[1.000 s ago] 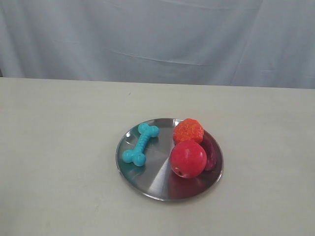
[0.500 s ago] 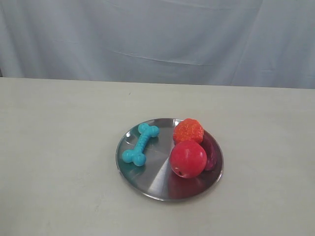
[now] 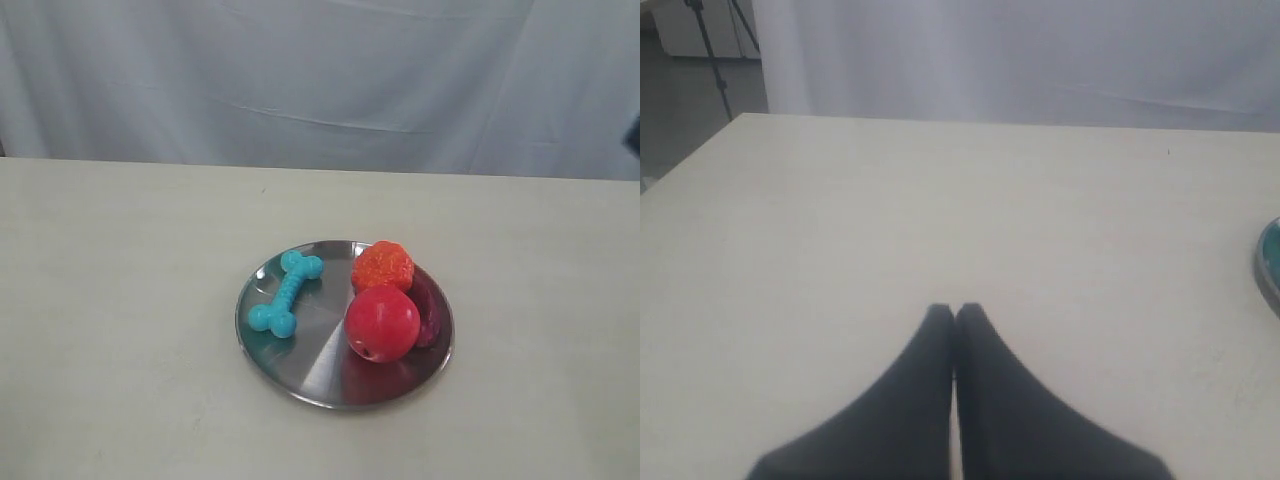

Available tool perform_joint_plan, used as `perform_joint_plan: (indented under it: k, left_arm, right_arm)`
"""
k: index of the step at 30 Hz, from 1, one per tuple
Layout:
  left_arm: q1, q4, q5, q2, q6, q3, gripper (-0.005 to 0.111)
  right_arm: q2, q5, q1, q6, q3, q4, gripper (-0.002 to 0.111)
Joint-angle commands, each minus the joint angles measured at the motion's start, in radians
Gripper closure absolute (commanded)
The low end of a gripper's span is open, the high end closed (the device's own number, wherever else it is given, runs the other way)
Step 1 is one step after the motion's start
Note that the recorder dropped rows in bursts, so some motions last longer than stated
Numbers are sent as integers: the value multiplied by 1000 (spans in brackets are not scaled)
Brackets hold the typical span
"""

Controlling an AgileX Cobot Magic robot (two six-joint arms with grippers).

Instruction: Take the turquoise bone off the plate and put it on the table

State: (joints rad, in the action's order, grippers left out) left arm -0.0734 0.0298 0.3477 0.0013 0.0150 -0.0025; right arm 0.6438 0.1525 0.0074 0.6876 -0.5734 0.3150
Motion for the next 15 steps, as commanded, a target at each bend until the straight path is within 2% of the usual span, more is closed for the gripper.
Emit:
perform_joint_plan:
  k: [1,3,5,9,13,15]
  left_arm:
    - [-4,2,-5,-1,-4,3,107]
    - [-4,2,-5,-1,-4,3,107]
    - [-4,2,-5,-1,-4,3,107]
    - [-4,2,-5,-1,-4,3,107]
    - [-4,2,-5,-1,-4,3,107]
    - [-4,2,-5,-1,-4,3,107]
  right_arm:
    - [252,245,223,-172,-217,16,109]
    - [425,443,333,-226,-416,16,109]
    - [595,574,367,-264,-594,0,109]
    - [867,724,367,-338,-882,-58,109]
    - [1109,833,367,-347,-1078,-62,108]
    - [1205,838,367,-332,-1133,-59,96]
